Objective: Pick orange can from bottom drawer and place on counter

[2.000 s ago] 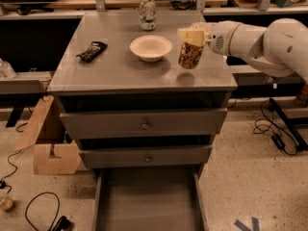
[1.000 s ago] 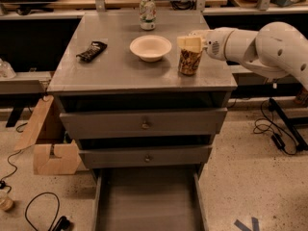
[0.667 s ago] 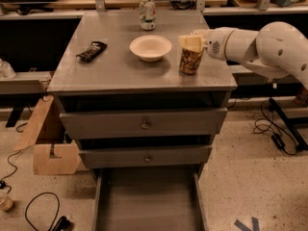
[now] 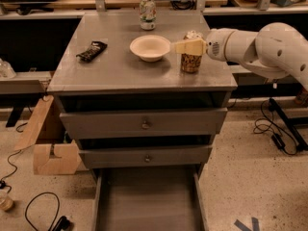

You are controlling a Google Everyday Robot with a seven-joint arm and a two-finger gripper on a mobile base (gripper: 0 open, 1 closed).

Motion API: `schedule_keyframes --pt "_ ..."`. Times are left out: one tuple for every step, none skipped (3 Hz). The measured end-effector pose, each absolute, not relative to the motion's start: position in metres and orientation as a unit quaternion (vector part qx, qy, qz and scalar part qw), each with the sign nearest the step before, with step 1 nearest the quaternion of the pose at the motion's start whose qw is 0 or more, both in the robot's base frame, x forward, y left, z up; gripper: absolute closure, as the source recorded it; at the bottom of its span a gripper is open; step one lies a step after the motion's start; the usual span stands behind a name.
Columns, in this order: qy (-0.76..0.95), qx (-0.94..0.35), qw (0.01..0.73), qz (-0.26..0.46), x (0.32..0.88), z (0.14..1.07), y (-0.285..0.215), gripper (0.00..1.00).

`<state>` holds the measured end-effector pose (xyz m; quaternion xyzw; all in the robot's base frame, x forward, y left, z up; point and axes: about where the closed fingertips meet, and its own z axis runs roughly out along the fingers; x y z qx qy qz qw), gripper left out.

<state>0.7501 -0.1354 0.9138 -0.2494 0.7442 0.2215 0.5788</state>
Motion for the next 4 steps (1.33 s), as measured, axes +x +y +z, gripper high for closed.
schedule_keyframes --pt "0.744 -0.249 0.579 0.221 0.750 0.914 -0.135 0.00" --pt "0.744 -0.261 0.588 0.179 0.745 0.938 -0.148 0.00" --pt "0.752 -0.260 0.597 0.108 0.717 0.978 -0.195 0.00" --pt "0.761 -0.272 0.588 0.030 0.647 1.024 -0.252 0.00"
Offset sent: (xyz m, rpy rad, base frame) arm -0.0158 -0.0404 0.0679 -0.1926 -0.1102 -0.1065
